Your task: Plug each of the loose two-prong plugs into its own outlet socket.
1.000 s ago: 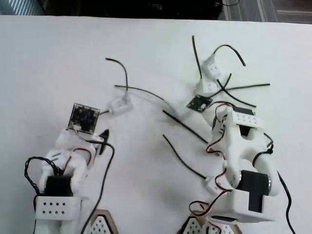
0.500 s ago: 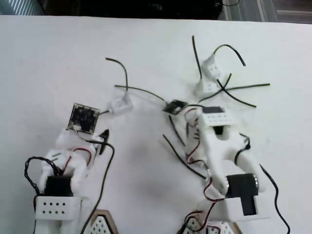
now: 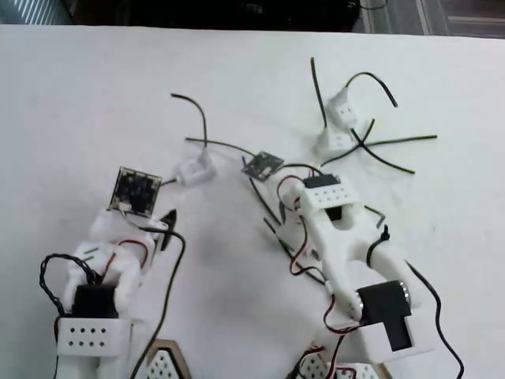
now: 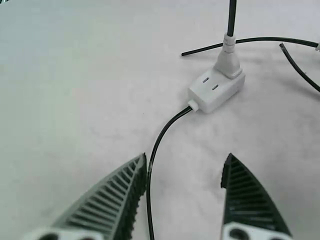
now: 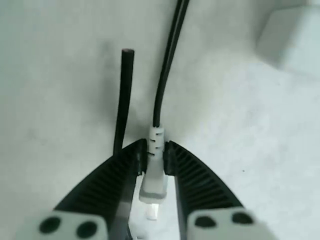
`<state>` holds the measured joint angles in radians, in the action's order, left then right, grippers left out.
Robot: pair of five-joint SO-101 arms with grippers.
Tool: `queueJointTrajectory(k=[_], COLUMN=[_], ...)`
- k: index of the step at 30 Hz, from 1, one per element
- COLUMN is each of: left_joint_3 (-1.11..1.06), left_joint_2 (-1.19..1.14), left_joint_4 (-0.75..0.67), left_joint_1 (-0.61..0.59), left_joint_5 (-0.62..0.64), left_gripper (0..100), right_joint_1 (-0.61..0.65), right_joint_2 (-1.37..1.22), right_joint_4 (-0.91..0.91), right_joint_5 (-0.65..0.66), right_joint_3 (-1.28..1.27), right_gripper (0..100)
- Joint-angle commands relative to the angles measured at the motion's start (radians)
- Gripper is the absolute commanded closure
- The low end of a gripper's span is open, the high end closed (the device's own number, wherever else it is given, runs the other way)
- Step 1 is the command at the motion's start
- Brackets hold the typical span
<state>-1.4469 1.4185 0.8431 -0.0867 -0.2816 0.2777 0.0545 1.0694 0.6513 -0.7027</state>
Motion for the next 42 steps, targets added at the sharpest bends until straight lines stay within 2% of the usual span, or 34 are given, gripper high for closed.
queueJointTrajectory(k=[1,5,16,19,23,30,34,38,42], left_joint_3=[0.012,0.012,0.012,0.012,0.012,0.012,0.012,0.025,0.055], left_joint_2=[0.012,0.012,0.012,0.012,0.012,0.012,0.012,0.012,0.012], left_joint_4=[-0.015,-0.015,-0.015,-0.015,-0.015,-0.017,-0.021,-0.044,-0.081], left_joint_1=[-0.01,-0.01,-0.01,-0.01,-0.01,-0.01,-0.004,-0.002,0.002], left_joint_5=[0.002,0.002,0.002,0.002,0.002,0.002,0.002,0.006,0.012], left_gripper=[76,76,76,76,76,76,76,76,76], right_joint_1=[0.008,0.002,-0.024,-0.022,-0.022,-0.022,-0.015,0.022,0.101], right_joint_2=[0.039,0.041,0.045,0.041,0.051,0.217,0.348,0.455,0.576], right_joint_4=[0.054,0.058,0.065,0.065,0.073,0.361,0.47,0.487,0.478], right_joint_5=[-0.002,-0.002,-0.002,-0.002,0.0,-0.012,-0.143,-0.324,-0.405], right_joint_3=[0.009,0.011,0.017,0.017,0.02,0.195,0.258,0.255,0.255], right_gripper=[88.9,91.9,92.3,98.6,98.2,98.1,98.1,98.1,98.1])
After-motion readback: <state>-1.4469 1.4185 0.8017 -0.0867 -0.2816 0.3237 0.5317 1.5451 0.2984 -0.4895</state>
